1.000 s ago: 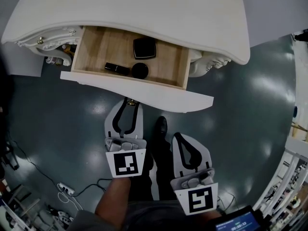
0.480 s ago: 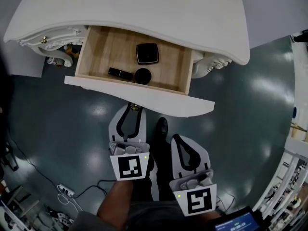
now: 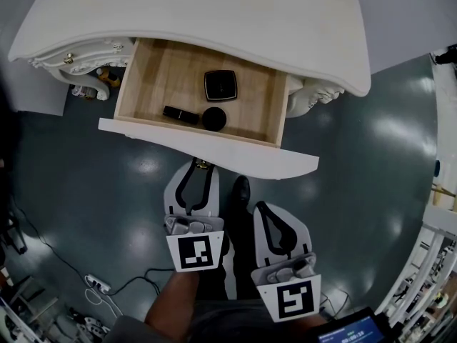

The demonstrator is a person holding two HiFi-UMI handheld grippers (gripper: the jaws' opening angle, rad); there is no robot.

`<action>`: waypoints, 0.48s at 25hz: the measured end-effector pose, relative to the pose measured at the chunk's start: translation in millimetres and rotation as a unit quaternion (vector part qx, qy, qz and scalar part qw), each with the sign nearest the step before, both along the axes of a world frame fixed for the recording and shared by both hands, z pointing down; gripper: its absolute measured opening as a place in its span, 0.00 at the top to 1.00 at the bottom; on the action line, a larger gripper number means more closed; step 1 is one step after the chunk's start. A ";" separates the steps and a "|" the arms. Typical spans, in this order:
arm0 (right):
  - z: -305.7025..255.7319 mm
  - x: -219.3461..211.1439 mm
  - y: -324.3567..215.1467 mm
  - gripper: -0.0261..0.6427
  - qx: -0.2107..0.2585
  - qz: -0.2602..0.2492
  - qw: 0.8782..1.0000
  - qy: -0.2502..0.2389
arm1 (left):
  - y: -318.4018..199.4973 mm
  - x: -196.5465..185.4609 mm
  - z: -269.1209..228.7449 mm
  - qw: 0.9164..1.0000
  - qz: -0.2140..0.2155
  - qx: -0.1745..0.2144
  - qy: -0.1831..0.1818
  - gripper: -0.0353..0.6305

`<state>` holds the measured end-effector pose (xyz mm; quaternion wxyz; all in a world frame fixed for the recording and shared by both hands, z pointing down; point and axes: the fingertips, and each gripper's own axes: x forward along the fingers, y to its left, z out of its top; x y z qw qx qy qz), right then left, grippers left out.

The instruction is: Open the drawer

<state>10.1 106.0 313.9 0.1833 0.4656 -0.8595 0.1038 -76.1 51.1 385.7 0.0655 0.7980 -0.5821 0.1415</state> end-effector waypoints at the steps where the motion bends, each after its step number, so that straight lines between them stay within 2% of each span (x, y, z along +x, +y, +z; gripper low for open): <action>1: -0.1 -0.3 2.3 0.94 0.001 -0.001 1.000 0.000 | 3.0 -0.4 0.2 1.000 0.000 0.000 0.000 0.75; 12: -2.4 -0.4 5.4 0.94 0.001 -0.006 1.000 -0.002 | 8.9 -0.8 -0.7 1.000 -0.008 0.000 0.002 0.75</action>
